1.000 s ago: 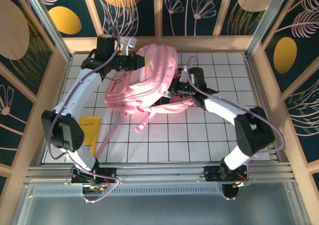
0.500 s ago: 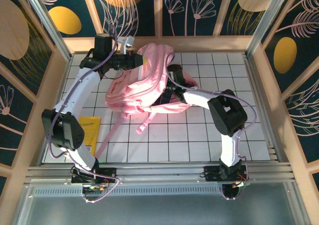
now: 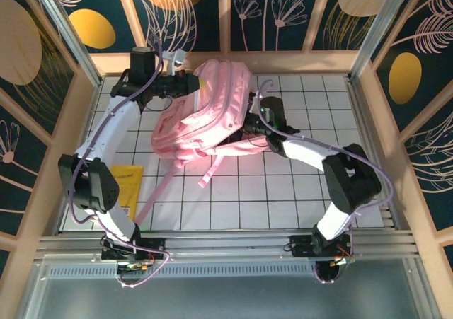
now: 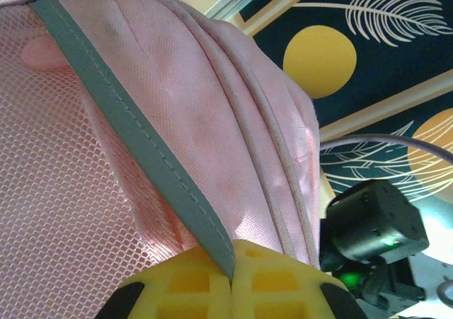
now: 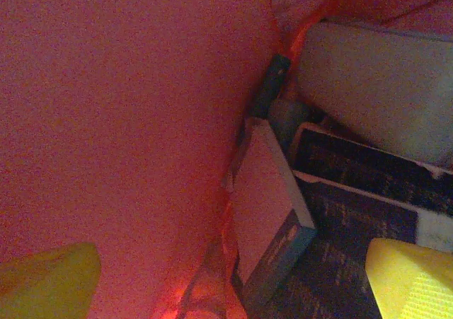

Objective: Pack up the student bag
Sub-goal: Place the book in the student bag, then place the student bag at the top-center of the table, then move the book to the center of the table.

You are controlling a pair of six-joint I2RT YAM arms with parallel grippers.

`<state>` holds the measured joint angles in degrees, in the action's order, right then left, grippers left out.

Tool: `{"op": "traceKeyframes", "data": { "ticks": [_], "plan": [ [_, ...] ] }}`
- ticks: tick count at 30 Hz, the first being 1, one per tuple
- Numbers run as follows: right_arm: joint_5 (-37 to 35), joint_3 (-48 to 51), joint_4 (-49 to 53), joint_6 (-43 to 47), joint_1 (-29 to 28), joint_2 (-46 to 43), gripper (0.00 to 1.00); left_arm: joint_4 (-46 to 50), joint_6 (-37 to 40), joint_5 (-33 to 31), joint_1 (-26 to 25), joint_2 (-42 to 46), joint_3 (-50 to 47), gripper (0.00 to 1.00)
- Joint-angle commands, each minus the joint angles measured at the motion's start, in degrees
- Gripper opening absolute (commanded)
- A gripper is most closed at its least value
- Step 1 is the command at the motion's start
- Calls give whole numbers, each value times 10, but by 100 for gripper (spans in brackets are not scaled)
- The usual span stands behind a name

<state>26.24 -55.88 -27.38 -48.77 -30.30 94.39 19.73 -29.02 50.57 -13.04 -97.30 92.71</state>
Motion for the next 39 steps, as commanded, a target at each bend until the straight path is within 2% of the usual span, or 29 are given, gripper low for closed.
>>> {"op": "traceKeyframes", "data": {
  "ticks": [1,5,9,11,13,15,16,20,21,26,27,29,31,32,38,39],
  "plan": [
    [-69,19,62,65,7,-80,96,-75,6,-13,12,36,10,0],
    [-155,42,175,56,28,-140,95,-71,2,-33,12,36,6,0],
    [-189,100,193,44,58,-216,90,-80,-12,-43,12,31,1,0],
    [-165,116,191,52,74,-247,89,-92,-25,-37,12,27,-4,0],
    [-164,108,220,74,79,-261,89,-102,-36,-30,11,21,-5,0],
    [-206,82,278,97,76,-263,89,-107,-44,-28,10,16,-4,0],
    [-237,73,306,98,77,-264,89,-106,-46,-34,9,15,-5,3],
    [-278,89,334,76,105,-307,88,-122,-51,-70,-10,20,-37,34],
    [-291,94,335,75,106,-320,88,-120,-51,-80,-18,17,-43,39],
    [-346,100,349,79,106,-374,88,-87,-63,-155,-39,31,-62,51],
    [-344,98,351,84,106,-379,88,-77,-66,-179,-39,44,-70,52],
    [-337,93,363,93,102,-381,88,-17,-71,-272,-36,77,-79,55],
    [-333,92,370,104,92,-379,88,18,-85,-330,-24,114,-107,56],
    [-333,93,371,112,85,-378,88,26,-95,-360,-16,140,-133,61],
    [-363,85,391,150,13,-358,88,100,-201,-500,74,308,-361,99],
    [-360,84,391,156,5,-354,88,118,-214,-526,83,324,-390,99]
  ]
}}
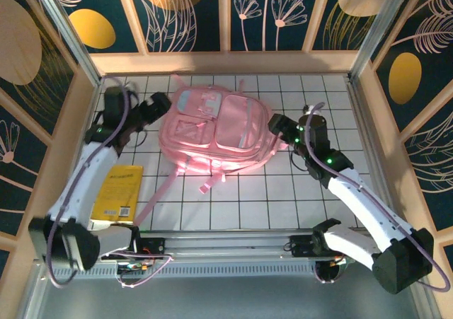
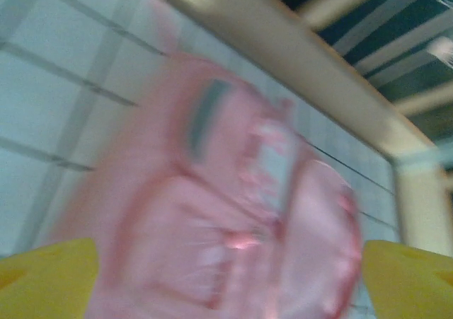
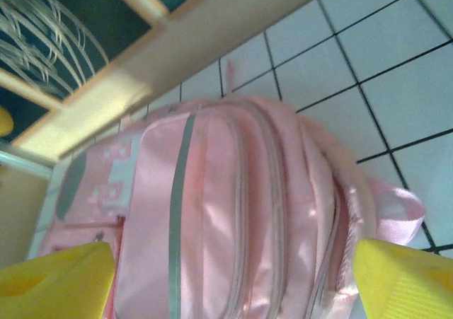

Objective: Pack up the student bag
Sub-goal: Move the book to the center of the table, then move the student bag to the top-center of the table.

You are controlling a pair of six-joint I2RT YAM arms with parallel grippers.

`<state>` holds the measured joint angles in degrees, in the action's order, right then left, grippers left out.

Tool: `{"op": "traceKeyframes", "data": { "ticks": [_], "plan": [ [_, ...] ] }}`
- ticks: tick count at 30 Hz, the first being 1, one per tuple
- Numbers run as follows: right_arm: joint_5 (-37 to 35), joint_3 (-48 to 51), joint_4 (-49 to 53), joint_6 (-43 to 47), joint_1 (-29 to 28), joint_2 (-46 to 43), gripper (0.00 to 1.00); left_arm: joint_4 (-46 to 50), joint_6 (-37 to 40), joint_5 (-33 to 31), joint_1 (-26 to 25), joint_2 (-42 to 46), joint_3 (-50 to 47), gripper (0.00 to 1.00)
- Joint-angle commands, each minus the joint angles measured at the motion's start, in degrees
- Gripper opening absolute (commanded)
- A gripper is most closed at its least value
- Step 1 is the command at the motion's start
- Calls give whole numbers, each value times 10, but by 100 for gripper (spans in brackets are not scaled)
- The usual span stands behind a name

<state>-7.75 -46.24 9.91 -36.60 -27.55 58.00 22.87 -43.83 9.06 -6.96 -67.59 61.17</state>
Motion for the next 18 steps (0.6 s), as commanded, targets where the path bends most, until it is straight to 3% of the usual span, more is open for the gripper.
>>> {"op": "traceKeyframes", "data": {
  "ticks": [1,3,8,18],
  "plan": [
    [-17,-14,18,39,-32,16,88,108,-77,-140,33,41,-101,99],
    [-11,-16,17,43,-35,26,88,125,-94,-160,58,54,-148,99],
    [41,-13,-8,52,-56,50,88,79,-110,-136,108,38,-233,99],
    [91,-13,-25,70,-80,63,87,-43,-104,-131,118,-65,-282,99]
  ]
}}
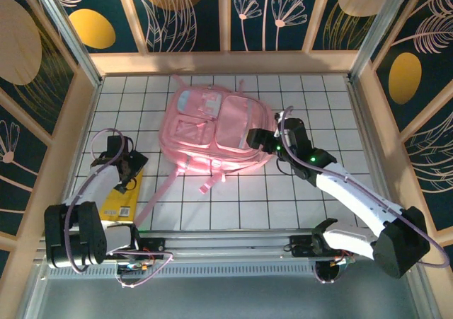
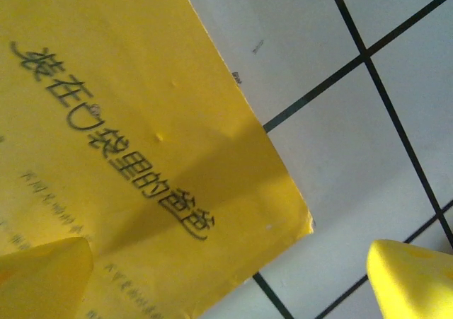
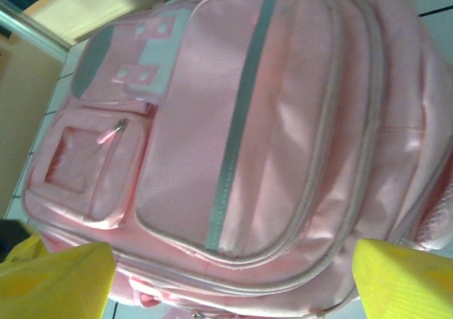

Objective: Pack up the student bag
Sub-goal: Move the student bag to the top-center of the table.

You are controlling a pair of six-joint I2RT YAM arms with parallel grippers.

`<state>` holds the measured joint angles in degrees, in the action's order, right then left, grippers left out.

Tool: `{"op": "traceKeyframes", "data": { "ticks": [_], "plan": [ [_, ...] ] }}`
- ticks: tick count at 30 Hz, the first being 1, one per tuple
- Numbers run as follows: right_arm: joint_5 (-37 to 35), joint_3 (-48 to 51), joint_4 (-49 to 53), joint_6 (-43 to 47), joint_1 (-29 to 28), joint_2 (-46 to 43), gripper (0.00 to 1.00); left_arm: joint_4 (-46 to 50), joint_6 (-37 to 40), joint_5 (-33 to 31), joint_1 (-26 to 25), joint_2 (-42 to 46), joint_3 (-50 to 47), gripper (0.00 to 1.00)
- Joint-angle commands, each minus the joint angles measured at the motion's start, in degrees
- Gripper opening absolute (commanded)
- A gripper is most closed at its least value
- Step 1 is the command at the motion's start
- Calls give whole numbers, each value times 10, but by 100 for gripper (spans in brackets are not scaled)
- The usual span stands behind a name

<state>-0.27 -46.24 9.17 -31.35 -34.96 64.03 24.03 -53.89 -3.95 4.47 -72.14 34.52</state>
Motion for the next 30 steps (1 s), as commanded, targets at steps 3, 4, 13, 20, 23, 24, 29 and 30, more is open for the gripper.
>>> {"op": "traceKeyframes", "data": {
  "ticks": [3,4,13,20,23,24,29,30],
  "plan": [
    [17,-11,-20,21,-6,4,87,-89,4,31,4,-44,-35,99],
    [17,-11,-20,22,-6,6,87,-98,6,45,3,-49,-42,99],
    [55,-31,-33,19,-5,51,87,-133,3,131,-95,-65,-55,99],
    [90,-30,-46,9,-9,69,87,-170,-8,172,-182,-74,-43,97],
    [102,-24,-53,6,-15,73,87,-176,0,167,-219,-104,-6,97],
    [108,-20,-59,6,-17,74,87,-180,2,167,-229,-117,5,97],
    [104,-7,-72,-6,-30,80,87,-221,-3,193,-279,-203,67,98],
    [95,-5,-69,-9,-30,79,87,-230,-10,198,-295,-222,82,98]
  ]
}}
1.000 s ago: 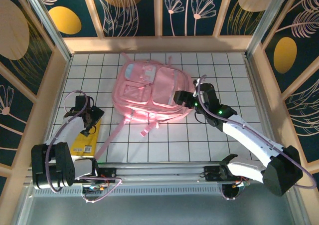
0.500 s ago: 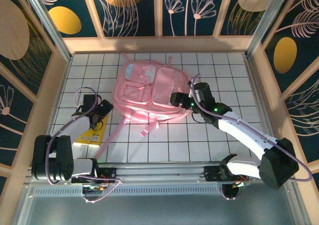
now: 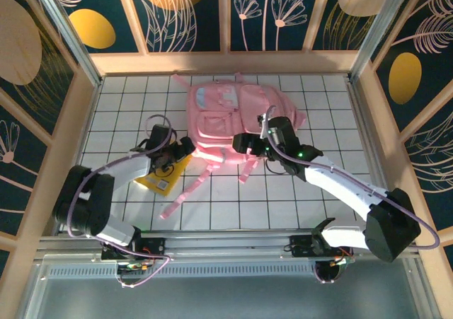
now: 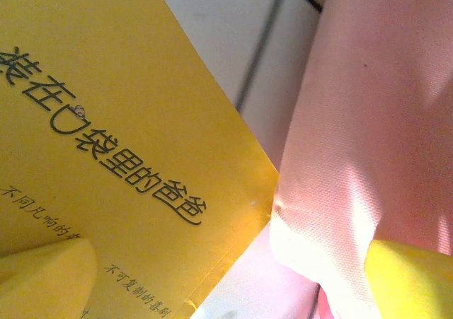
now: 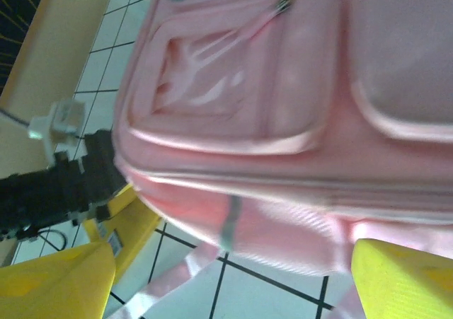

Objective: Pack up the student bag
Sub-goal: Move the student bag to the top-center of the table, then pick up the book from the center of the table.

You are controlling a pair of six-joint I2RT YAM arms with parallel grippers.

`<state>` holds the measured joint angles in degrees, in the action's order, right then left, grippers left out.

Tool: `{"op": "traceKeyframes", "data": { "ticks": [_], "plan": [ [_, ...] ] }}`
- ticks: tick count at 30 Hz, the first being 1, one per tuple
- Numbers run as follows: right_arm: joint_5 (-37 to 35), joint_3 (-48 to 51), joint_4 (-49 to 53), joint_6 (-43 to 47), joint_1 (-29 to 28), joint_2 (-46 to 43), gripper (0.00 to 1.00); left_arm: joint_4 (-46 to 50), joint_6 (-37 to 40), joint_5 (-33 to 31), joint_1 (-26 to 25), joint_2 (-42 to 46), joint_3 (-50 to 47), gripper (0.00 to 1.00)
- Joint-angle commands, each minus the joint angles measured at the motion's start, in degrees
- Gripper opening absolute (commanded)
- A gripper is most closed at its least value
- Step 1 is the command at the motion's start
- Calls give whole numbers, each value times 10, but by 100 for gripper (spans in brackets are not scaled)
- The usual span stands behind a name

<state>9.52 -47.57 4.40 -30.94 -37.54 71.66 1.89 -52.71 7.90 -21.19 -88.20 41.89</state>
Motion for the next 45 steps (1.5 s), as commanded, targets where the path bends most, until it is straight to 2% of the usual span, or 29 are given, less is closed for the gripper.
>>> {"op": "traceKeyframes", "data": {
  "ticks": [1,5,9,12,16,19,22,26,29,32,36,40,43,45],
  "plan": [
    [-13,10,-19,-12,-3,1,87,-19,-30,85,-57,-77,23,98],
    [-26,12,-8,-6,-3,-6,87,-75,-79,123,-106,-96,59,99],
    [-25,9,4,-4,-1,-19,86,-71,-100,101,-107,-29,59,99],
    [-7,9,7,-4,4,-21,84,-13,-74,75,-97,36,69,99],
    [57,3,-3,-14,5,13,80,50,-18,80,-50,84,77,99],
    [109,-5,-17,-29,-1,61,74,102,23,46,0,76,83,99],
    [142,-19,-33,-45,-20,116,72,110,53,19,38,40,84,99],
    [173,-34,-71,-76,-38,183,74,92,69,-22,58,-16,89,99],
    [181,-60,-71,-89,-50,236,76,72,68,-17,59,-46,93,99],
    [193,-82,-78,-106,-52,279,77,44,57,23,59,-60,82,99],
    [173,-120,-48,-121,-52,326,77,2,34,83,58,-53,41,98],
    [133,-144,-17,-118,-58,349,78,-3,18,105,56,-30,9,97],
    [62,-168,30,-88,-77,349,78,-5,8,116,51,1,-24,97],
    [-27,-180,68,-61,-100,333,79,-6,-1,126,45,21,-45,97]
  ]
}}
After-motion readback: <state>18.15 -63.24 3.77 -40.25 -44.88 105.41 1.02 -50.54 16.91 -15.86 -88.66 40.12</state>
